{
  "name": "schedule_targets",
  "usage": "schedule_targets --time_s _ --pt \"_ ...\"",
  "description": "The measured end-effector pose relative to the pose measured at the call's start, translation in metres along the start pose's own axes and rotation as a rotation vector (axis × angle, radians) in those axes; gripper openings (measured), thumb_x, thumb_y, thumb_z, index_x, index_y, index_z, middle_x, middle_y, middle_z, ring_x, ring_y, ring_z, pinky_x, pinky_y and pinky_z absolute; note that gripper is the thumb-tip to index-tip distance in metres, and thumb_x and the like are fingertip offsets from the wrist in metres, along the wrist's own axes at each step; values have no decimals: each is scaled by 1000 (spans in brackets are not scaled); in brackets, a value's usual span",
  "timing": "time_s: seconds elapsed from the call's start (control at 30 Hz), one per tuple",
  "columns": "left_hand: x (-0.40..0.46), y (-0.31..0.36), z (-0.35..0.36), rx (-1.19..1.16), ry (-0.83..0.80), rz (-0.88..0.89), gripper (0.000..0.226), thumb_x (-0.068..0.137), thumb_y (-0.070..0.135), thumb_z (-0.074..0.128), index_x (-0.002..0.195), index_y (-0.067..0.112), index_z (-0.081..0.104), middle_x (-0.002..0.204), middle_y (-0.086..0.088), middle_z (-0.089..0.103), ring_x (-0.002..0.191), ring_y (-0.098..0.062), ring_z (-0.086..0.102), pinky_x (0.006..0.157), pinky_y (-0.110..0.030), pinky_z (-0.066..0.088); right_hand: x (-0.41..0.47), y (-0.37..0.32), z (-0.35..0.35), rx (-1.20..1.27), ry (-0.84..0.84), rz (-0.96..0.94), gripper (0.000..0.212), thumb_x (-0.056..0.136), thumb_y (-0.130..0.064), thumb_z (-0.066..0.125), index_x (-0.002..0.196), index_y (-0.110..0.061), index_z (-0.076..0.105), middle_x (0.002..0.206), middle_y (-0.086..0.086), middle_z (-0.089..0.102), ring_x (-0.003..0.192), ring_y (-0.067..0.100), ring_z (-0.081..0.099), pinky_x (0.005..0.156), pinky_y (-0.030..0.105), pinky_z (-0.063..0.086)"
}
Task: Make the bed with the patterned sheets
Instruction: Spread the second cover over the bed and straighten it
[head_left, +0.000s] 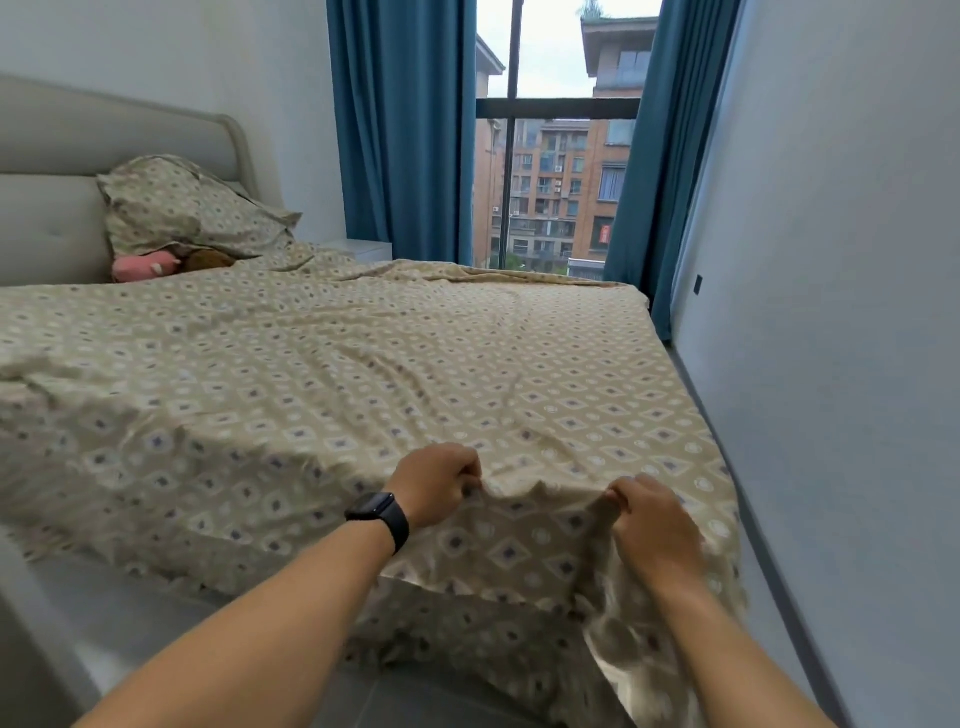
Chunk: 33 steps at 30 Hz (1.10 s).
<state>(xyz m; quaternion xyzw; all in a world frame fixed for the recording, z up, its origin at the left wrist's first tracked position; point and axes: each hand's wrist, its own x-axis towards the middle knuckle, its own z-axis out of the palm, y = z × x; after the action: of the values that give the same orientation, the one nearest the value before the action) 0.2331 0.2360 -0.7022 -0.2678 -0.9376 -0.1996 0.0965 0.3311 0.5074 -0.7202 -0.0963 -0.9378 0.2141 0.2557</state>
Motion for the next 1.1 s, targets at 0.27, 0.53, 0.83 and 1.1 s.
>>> schedule_targets --time_s 0.27,0.53,0.83,1.1 --pt "-15 15 2 25 -222 -29 13 94 21 64 89 33 66 92 14 67 86 -11 60 76 -30 50 -12 10 -37 -120 -284 54 21 88 -12 52 75 -27 61 83 -9 60 74 13 55 63 29 40" --pt "3 26 -15 0 -235 16 18 92 22 64 81 36 61 86 14 66 83 -10 61 77 -33 53 -4 9 -61 -128 -193 -33 18 88 -16 49 74 -27 50 80 -10 55 72 12 53 59 30 38" --pt "6 60 30 -116 -136 73 31 95 42 57 126 42 60 122 20 55 92 -3 58 86 -29 51 -10 74 -32 196 220 645 37 99 -35 54 125 -12 66 129 22 55 117 42 52 98 48 43" --pt "7 61 55 4 -302 74 57 98 48 58 151 43 40 161 14 29 135 -12 46 113 -33 40 -17 150 20 736 2 1162 48 81 -35 73 107 5 66 104 21 69 94 41 66 91 58 56"
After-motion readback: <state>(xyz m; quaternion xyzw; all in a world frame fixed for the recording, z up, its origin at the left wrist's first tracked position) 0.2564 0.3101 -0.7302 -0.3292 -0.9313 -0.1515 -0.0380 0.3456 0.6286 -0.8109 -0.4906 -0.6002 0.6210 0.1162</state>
